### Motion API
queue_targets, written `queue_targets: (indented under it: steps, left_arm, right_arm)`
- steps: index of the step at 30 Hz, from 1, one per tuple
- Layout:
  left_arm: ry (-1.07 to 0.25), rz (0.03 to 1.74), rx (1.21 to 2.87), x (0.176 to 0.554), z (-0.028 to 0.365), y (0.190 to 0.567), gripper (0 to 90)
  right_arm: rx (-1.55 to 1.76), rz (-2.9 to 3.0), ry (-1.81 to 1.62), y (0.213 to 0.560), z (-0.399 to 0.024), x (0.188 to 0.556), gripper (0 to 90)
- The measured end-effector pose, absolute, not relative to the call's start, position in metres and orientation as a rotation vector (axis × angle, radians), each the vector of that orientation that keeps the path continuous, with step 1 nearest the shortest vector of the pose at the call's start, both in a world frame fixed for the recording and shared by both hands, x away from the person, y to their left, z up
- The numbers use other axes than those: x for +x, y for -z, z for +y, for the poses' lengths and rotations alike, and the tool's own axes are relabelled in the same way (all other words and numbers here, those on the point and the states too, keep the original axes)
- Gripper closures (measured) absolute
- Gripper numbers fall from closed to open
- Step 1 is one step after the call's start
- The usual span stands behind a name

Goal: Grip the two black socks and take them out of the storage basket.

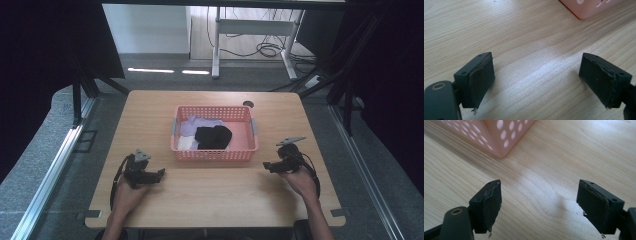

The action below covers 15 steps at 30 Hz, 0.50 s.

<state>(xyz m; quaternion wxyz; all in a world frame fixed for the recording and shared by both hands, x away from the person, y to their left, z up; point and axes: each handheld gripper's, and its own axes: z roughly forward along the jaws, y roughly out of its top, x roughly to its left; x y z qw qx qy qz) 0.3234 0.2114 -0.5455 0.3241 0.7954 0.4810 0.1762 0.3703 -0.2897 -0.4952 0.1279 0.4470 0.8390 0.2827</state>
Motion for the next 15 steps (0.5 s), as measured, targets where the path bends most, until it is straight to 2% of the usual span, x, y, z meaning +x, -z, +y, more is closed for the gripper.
queue_targets:
  steps: [15]
  left_arm:
    - [-0.463,1.261,2.086,0.323,0.211,0.546,12.6]
  right_arm:
    - [1.259,2.497,-0.813,0.460,-0.289,0.384,24.0]
